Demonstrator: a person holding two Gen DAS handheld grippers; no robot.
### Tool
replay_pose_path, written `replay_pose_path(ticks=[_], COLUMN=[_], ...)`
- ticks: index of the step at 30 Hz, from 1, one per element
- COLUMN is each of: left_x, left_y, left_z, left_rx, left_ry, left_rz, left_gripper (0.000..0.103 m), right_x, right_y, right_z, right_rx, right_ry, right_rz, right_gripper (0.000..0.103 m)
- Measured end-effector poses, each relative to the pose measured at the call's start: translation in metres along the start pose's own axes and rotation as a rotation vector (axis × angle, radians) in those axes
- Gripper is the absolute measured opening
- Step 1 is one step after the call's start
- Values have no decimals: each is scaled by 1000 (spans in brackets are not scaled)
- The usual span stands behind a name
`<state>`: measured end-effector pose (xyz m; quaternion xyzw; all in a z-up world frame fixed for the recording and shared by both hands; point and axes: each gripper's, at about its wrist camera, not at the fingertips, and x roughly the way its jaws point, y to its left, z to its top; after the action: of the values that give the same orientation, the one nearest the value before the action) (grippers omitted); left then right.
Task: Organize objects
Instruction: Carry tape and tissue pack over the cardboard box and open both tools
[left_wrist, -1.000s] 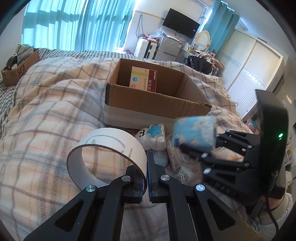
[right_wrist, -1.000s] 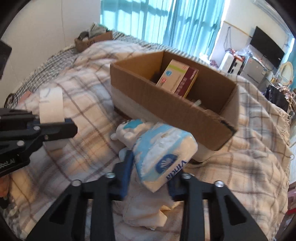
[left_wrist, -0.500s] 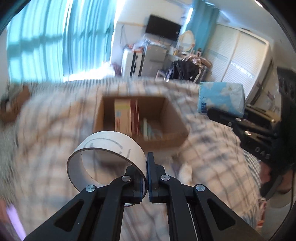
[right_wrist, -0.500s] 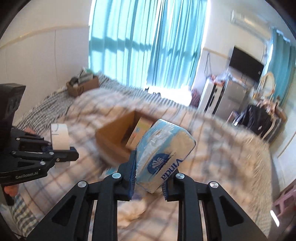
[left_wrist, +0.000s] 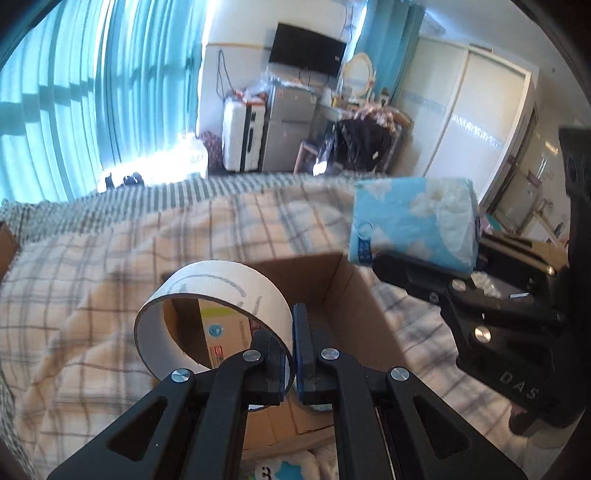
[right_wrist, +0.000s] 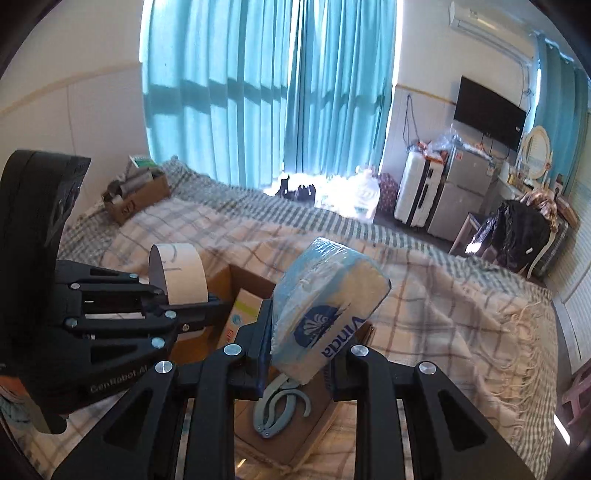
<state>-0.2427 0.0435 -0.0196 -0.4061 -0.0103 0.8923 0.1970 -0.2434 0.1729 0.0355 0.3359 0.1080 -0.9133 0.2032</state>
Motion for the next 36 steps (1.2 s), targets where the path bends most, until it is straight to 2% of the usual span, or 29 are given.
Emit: replay_pose_path(ticks=[4, 7, 12, 15, 16, 17, 18, 19, 20, 21, 26, 28, 29, 32, 36], left_x=[38, 51, 61, 58, 55, 51, 47, 39, 31, 20, -29, -60, -73, -112, -146], left_y=[12, 19, 15, 16, 14, 12, 10, 7, 5, 3, -6, -9, -11, -16, -29], left_z=[-12, -19, -27, -30, -31, -32, -32, -35, -37, -41, -42, -40, -40, -36, -43], left_rx=[-3, -24, -7, -24, -22, -20, -22, -25, -29, -34, 6, 20, 18, 17, 42], left_ry=[65, 95, 117, 138, 150, 157, 156, 148, 138, 117, 70, 12, -16, -95, -156], left_rz=[0, -29, 2, -16, -26, -27, -26, -23, -21, -19, 58, 101, 108, 109, 125], left_gripper=[4, 4, 4, 7, 10, 20, 38, 50, 72, 77, 79, 90, 96, 103, 103], right_x=[48, 68, 77, 67, 62, 54, 45, 34, 26, 13, -34, -64, -74, -119, -162], right_y=[-12, -17, -25, -24, -25, -25, -27, -29, -29, -31, -29, -22, -19, -6, 13], right_z=[-18, -30, -36, -33, -31, -29, -27, -26, -25, -27, -26, -22, -19, -11, -9], right_rx=[3, 6, 9, 13, 19, 33, 57, 84, 101, 119, 136, 113, 106, 77, 28], right_ry=[80, 119, 143, 127, 118, 102, 83, 61, 46, 37, 32, -3, -19, -88, -149], right_rz=[3, 14, 20, 3, -4, -10, -6, -2, -6, -13, -25, -53, -61, -75, -101], right_gripper=[22, 22, 23, 25, 31, 46, 56, 71, 72, 72, 72, 73, 75, 82, 89])
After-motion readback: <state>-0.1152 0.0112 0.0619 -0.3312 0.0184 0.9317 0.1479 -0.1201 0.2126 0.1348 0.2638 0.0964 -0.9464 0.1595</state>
